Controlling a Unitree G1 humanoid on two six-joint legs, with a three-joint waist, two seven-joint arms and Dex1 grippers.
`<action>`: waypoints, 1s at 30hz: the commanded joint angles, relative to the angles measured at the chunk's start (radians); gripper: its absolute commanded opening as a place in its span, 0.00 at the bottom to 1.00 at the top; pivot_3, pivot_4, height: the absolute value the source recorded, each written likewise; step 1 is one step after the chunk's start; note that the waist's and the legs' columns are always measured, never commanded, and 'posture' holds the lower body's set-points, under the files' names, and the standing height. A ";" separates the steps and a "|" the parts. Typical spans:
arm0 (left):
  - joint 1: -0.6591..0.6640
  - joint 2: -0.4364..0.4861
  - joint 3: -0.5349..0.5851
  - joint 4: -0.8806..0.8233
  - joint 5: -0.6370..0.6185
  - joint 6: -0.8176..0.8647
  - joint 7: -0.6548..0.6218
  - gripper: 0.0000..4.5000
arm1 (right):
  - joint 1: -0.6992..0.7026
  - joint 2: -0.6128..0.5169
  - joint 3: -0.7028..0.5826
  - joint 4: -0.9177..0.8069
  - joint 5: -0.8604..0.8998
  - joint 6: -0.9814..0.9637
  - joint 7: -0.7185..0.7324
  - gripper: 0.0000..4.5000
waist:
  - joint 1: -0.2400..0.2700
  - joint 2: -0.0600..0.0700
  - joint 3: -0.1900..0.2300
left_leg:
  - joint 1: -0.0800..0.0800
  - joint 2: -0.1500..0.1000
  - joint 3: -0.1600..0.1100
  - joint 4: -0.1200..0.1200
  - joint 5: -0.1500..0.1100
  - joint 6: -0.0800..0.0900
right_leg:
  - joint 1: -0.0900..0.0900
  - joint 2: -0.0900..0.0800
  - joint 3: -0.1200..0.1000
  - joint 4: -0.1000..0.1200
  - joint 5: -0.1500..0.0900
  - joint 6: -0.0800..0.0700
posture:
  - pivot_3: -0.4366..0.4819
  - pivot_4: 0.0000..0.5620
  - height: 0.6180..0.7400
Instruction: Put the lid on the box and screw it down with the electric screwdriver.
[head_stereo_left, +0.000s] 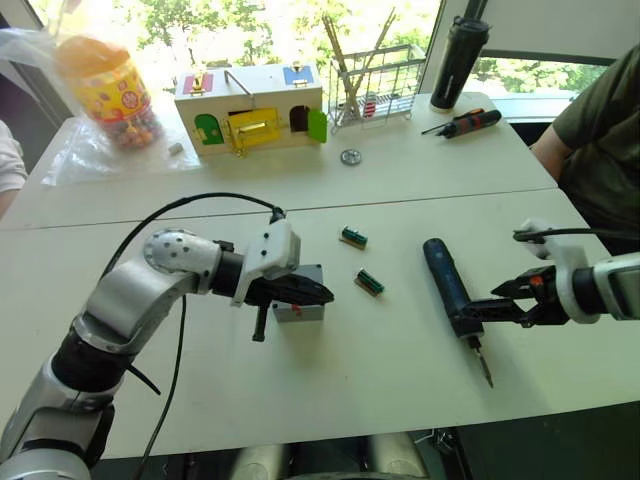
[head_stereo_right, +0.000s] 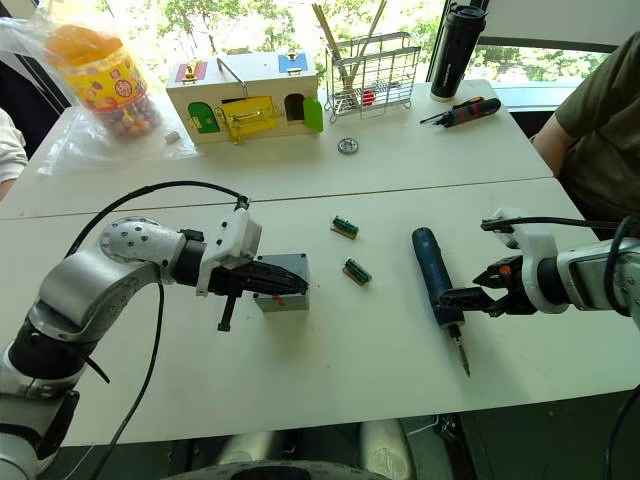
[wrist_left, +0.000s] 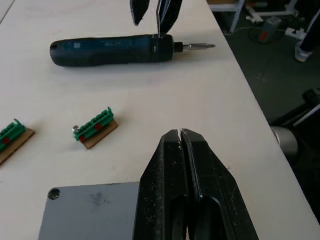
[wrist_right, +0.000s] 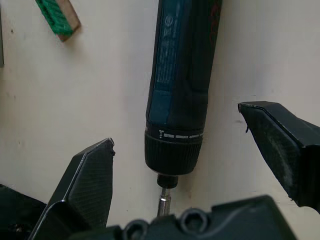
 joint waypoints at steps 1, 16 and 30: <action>0.025 0.008 0.004 -0.038 0.007 -0.019 0.012 0.00 | -0.061 -0.038 0.069 0.071 0.059 0.006 0.004 0.99 | 0.000 0.000 0.000 | 0.000 0.000 0.000 0.000 0.000 0.000 | 0.000 0.000 0.000 0.000 0.000 0.000 | 0.48 0.27 1.00; 0.115 -0.024 0.013 -0.125 0.008 0.032 0.157 0.00 | -0.325 0.029 0.491 0.282 0.026 0.006 -0.048 0.99 | 0.000 -0.001 0.000 | 0.000 0.000 -0.001 0.001 0.000 0.000 | 0.000 0.000 0.000 0.000 0.000 0.000 | 0.48 0.27 1.00; 0.133 -0.060 0.000 -0.130 0.017 0.037 0.249 0.00 | -0.429 0.124 0.834 0.295 -0.269 -0.080 0.128 0.77 | 0.001 -0.031 -0.018 | 0.004 0.001 -0.003 0.001 0.000 0.000 | 0.003 0.001 -0.001 -0.005 0.001 -0.002 | 0.48 0.27 1.00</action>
